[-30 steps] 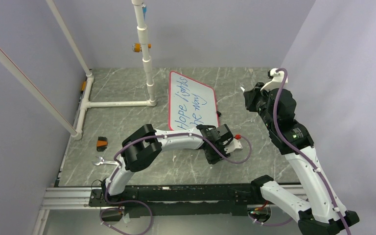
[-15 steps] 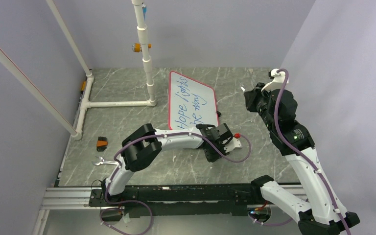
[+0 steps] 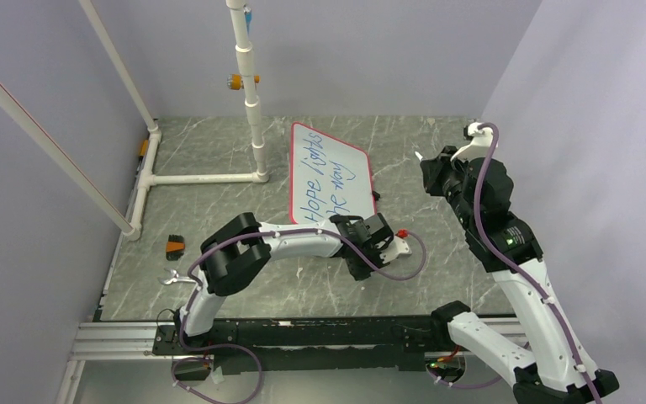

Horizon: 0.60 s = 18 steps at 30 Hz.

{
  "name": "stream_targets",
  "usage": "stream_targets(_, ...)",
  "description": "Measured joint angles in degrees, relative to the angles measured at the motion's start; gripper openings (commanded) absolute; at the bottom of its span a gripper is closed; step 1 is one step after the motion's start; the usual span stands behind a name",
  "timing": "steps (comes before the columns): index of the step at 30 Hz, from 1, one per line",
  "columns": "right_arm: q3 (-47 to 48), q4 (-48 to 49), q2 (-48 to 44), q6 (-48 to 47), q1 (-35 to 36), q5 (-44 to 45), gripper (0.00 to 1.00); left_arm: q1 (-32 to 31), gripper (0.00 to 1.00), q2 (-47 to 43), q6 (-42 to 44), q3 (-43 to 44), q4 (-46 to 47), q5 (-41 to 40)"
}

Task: Write a sentence on the whiteboard
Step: Close the whiteboard marker at the center of the board.

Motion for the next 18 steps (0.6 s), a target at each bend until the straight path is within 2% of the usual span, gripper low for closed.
stream_targets(11, -0.1, -0.4, -4.0, 0.3, 0.0, -0.8, 0.00, 0.0, 0.00, -8.8, 0.0, -1.6, -2.9, 1.3)
stream_targets(18, -0.8, -0.3, -4.7, 0.9, 0.0, -6.2, 0.00, -0.1, 0.00, -14.5, 0.3, -1.6, -6.1, 0.4)
